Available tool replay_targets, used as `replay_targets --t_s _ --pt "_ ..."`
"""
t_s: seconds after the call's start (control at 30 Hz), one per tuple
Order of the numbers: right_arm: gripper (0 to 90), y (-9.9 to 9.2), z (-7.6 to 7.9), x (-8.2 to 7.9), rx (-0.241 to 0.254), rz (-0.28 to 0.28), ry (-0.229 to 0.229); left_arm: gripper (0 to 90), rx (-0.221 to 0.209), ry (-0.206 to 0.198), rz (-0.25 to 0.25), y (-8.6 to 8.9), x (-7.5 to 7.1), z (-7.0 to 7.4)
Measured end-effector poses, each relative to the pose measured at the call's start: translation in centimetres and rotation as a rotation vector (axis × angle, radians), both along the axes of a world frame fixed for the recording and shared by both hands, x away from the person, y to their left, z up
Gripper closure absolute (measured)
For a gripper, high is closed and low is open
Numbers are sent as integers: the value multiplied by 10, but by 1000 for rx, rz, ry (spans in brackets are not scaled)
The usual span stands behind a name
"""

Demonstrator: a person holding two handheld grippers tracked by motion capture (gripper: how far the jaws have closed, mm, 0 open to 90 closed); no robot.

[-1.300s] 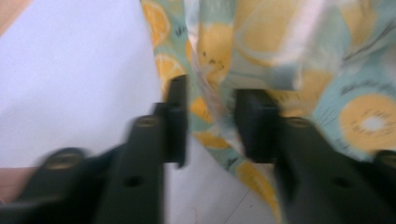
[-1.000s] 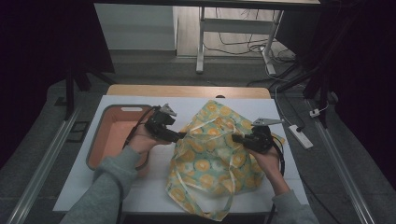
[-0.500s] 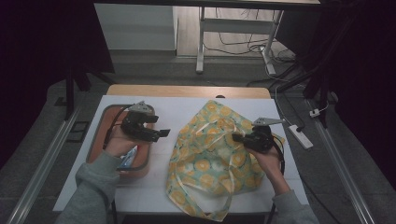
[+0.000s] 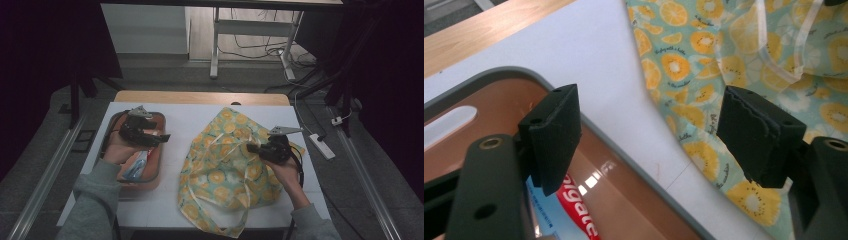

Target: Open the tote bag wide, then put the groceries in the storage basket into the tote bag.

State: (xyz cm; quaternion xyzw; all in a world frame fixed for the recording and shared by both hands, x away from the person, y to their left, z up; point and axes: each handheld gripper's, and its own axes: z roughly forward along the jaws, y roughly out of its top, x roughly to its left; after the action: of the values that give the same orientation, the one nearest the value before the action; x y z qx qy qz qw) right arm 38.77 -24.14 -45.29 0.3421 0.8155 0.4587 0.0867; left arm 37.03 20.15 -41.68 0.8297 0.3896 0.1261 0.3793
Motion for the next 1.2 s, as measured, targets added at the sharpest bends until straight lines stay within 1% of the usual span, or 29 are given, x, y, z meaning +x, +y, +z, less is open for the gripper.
replay_targets --t_s 0.2,0.3,0.43,0.57,0.73,0.83,0.93,1.1,1.2 --pt "891 1 -1 0 -4 4 -1 262 34 10 27 7 4 -4" --pt "891 2 -1 0 -3 5 1 264 75 19 50 11 7 -8" --pt "891 2 -1 0 -5 6 6 266 117 40 81 20 10 -13" --pt "891 3 -1 0 -8 7 7 266 145 84 111 28 15 -22" --pt "890 2 -2 0 -10 3 11 264 182 150 134 30 24 -39" --pt "890 2 -3 1 -10 3 14 261 198 191 131 29 28 -48" --pt "890 3 -4 1 -13 2 17 256 227 234 135 26 29 -55" --pt "890 3 -4 1 -12 4 18 239 242 292 144 25 27 -67" --pt "890 3 -4 1 -13 4 17 228 247 337 161 25 29 -74"
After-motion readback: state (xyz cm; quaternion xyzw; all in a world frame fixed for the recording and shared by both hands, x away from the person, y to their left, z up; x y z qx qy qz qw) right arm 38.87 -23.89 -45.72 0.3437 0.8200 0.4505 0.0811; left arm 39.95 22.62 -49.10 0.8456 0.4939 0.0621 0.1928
